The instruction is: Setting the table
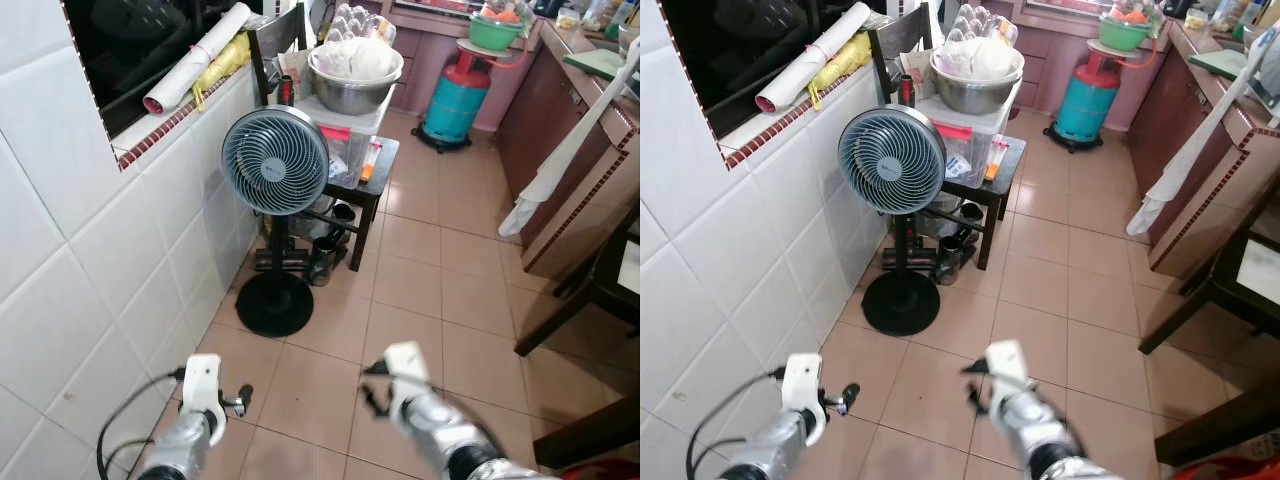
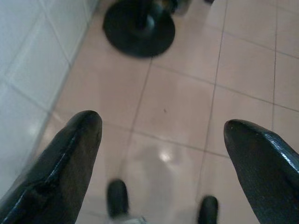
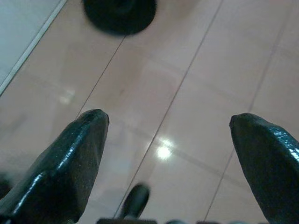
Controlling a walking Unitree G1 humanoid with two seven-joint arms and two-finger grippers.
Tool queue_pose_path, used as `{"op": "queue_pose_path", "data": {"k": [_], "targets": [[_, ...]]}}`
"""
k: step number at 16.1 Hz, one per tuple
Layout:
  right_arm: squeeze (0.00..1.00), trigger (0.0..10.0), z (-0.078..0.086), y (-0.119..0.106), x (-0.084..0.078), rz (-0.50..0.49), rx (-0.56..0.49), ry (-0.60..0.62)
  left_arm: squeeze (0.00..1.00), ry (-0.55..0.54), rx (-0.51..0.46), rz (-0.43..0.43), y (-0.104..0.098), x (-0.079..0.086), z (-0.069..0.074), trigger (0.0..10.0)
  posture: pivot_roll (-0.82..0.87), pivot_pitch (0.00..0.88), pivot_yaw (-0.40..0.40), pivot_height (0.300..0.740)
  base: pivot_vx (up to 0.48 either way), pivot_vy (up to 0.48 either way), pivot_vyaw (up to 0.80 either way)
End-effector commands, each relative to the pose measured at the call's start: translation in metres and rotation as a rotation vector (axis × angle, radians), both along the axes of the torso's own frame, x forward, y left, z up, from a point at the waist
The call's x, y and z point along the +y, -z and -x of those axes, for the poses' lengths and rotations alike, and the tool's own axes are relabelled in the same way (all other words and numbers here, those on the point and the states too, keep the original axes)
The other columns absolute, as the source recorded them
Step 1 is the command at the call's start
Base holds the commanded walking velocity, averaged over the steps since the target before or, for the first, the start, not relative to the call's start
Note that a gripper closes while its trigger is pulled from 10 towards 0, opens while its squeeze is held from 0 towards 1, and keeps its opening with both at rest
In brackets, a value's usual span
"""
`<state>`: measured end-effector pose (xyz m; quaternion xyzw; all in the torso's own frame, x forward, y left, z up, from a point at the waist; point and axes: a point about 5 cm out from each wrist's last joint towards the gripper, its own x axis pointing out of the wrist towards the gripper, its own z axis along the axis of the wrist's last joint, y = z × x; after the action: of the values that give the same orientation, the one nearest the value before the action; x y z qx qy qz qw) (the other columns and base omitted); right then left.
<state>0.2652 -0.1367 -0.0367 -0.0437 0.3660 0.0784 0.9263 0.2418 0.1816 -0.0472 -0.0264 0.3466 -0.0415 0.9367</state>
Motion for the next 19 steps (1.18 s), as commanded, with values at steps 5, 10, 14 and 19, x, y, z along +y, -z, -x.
{"op": "queue_pose_path", "data": {"k": [5,10,14,19], "targets": [[0.0,10.0,-0.016,-0.022,-0.042,-0.095,-0.184,0.145,0.0,0.25,-0.246,-0.015,-0.029,0.003,-0.019,10.0,0.16,0.0,-0.047,0.74,0.0,0.0,0.0],[0.0,10.0,0.012,-0.045,-0.054,-0.139,-0.392,0.107,0.0,0.319,-0.522,-0.04,-0.059,-0.001,0.006,10.0,0.1,0.0,-0.009,0.74,0.0,0.0,0.0],[0.0,10.0,0.045,-0.068,-0.066,-0.08,-0.511,0.106,0.0,0.163,-0.55,-0.079,-0.07,0.016,0.028,10.0,0.08,0.0,-0.008,0.74,0.0,0.0,0.0],[0.0,10.0,0.066,-0.078,-0.061,-0.1,-0.459,0.209,0.0,0.064,-0.611,-0.009,-0.087,0.012,0.034,10.0,0.09,0.0,-0.037,0.74,0.0,0.0,-0.48]]}}
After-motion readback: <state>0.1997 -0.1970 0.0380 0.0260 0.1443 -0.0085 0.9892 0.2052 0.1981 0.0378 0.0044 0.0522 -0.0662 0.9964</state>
